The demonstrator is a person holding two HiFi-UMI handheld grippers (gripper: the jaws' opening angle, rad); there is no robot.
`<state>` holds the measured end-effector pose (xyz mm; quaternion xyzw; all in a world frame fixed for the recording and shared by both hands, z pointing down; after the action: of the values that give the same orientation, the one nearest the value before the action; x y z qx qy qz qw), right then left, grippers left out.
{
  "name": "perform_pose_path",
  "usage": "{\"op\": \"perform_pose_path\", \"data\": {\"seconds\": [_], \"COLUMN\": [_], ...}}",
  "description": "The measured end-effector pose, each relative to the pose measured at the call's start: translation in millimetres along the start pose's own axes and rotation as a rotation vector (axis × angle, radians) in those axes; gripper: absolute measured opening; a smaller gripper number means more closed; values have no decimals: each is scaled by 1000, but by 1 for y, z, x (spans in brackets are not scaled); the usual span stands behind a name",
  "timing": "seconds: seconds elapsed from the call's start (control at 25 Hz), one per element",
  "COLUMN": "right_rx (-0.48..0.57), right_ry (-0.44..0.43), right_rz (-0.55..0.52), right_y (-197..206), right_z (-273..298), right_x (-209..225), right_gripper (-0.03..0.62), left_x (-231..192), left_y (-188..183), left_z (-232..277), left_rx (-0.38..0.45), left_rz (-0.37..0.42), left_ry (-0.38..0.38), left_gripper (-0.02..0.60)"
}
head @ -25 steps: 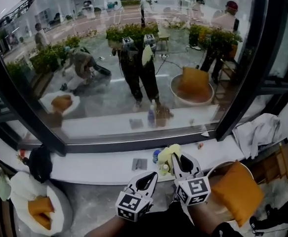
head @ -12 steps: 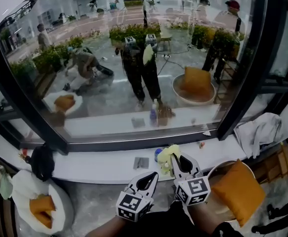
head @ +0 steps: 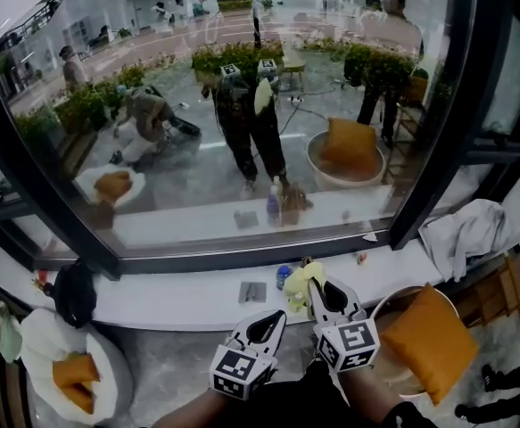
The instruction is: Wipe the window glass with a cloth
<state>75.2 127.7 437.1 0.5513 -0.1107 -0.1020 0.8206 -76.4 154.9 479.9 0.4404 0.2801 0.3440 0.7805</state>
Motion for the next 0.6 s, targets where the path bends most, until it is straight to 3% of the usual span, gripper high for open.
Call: {"op": "perform_pose_path", "data": {"seconds": [0.6], "right_rx": [4], "right_ry": [-14], "right_rz": [-11], "right_y": [0], "right_z": [1], "right_x": [-6], "right_gripper": [52], "left_x": [0], "left_y": [2], "left_z": [-4], "left_rx": [10], "left_rz": [-3], "left_ry": [-14], "left_gripper": [8]}}
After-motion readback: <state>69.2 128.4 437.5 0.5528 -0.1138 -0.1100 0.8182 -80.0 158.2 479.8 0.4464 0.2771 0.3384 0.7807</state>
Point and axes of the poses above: the fingertips, and each gripper's own axes: z forward along the fingers, x to its right, y out of its underside, the point moved 7 cm from there along -z, backward along the fingers, and after that the axes turned 15 degrees about -x, right-handed, at the moved point
